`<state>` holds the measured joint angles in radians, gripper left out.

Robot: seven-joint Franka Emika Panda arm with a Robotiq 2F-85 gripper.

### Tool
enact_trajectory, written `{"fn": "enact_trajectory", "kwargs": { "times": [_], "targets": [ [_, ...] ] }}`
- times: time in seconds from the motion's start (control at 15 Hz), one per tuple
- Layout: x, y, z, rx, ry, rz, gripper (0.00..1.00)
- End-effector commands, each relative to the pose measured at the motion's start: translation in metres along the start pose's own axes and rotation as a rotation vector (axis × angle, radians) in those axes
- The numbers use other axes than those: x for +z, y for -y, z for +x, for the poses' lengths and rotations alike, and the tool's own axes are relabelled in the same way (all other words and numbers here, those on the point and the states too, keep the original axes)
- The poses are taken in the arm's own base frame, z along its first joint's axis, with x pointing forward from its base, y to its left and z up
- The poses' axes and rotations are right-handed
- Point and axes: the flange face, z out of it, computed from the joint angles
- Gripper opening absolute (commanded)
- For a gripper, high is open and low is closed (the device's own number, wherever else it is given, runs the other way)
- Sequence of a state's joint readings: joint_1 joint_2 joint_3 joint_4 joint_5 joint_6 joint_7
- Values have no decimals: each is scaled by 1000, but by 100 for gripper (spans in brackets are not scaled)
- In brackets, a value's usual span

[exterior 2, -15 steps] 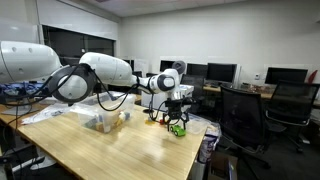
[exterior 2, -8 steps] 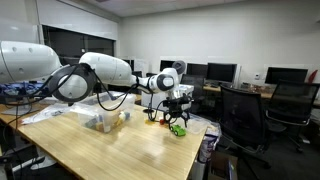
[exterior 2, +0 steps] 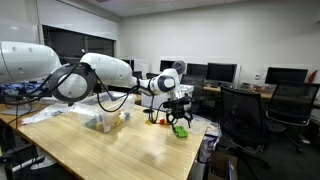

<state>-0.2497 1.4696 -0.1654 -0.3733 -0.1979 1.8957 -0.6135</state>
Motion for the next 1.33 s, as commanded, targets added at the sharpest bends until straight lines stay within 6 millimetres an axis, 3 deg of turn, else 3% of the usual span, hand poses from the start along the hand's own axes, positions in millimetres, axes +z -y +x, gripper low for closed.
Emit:
{"fn": "enact_trajectory", "kwargs": {
  "times": [0.0,0.2,0.33,0.4,0.47,0.67,1.07,1.27],
  "targets": [
    [15,0,-5,16,39,-13,100],
    [34,2,-13,5,82,3,100],
    [36,2,-15,5,83,16,100],
    [34,2,-14,7,77,20,75],
    [33,1,-14,3,74,21,73],
    [33,0,-15,-4,71,25,50],
    [15,-7,-14,9,34,24,45],
    [-10,-15,-10,37,-20,40,45]
  ]
}}
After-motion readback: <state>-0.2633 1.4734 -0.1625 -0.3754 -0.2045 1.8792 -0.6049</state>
